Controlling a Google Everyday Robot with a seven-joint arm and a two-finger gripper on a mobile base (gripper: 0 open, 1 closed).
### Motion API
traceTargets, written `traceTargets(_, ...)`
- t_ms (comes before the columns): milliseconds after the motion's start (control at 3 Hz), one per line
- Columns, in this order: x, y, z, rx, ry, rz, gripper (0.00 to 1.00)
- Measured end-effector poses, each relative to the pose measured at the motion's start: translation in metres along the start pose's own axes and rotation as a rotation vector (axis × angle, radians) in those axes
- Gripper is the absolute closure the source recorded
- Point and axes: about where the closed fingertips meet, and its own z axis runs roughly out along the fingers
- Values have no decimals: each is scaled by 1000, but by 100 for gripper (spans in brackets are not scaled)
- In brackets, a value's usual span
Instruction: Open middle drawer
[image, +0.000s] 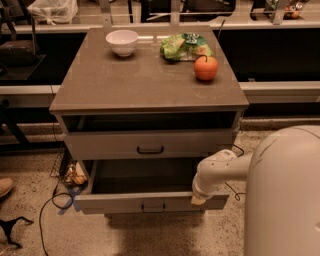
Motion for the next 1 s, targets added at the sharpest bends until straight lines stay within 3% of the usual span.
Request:
traceTargets(333, 18, 17, -9, 0, 10, 36, 100)
traceTargets(667, 18, 17, -8, -1, 10, 36, 97)
traceTargets(1000, 18, 18, -7, -3, 10, 36, 73)
